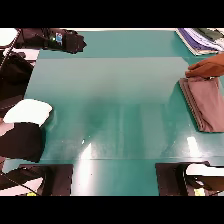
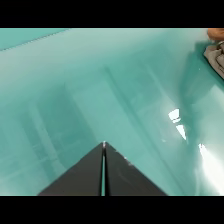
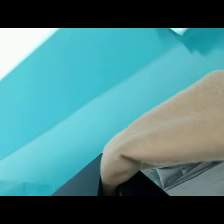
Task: Fold the shirts.
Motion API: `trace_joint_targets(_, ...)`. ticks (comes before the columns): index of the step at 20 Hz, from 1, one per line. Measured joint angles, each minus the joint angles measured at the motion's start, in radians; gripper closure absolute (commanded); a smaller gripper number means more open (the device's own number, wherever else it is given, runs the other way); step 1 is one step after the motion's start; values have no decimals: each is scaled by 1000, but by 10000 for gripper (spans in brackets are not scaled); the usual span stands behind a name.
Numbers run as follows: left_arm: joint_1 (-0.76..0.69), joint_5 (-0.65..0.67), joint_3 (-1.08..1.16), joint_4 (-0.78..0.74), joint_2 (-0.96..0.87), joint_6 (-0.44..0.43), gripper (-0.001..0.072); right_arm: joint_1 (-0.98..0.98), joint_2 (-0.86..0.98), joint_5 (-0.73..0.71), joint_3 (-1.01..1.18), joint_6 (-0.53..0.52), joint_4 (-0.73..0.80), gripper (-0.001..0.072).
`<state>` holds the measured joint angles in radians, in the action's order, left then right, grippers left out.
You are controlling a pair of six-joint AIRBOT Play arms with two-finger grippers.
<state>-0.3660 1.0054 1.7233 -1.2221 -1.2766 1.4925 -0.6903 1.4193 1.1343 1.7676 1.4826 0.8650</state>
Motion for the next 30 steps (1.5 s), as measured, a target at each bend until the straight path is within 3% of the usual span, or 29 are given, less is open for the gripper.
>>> trace_joint_targets(6, 0, 5, 0, 0, 0, 0, 683, -35, -52, 168, 14, 0, 92, 693)
trace_joint_targets(12, 0, 8, 0, 0, 0, -2, 683, -60, -170, 238, -233, 0, 294, 681)
trace_joint_targets(13, 0, 9, 0, 0, 0, -5, 683, -73, -188, 247, -281, 0, 319, 533)
trace_joint_targets(14, 0, 11, 0, 0, 0, -5, 683, -87, -204, 256, -322, 0, 336, 275)
trace_joint_targets(15, 0, 11, 0, 0, 0, -6, 683, -104, -218, 266, -364, 0, 349, 67)
trace_joint_targets(16, 0, 12, 0, 0, 0, -6, 683, -122, -229, 270, -399, 0, 361, 40)
trace_joint_targets(23, 0, 8, 0, 1, 0, -9, 682, -222, -326, 286, -450, 0, 313, 43)
trace_joint_targets(28, 0, 5, 0, -6, 0, -9, 682, -20, -390, 251, -360, 0, 147, 55)
trace_joint_targets(30, 0, 3, 0, -9, 0, -9, 682, 119, -407, 239, -340, 0, 118, 215)
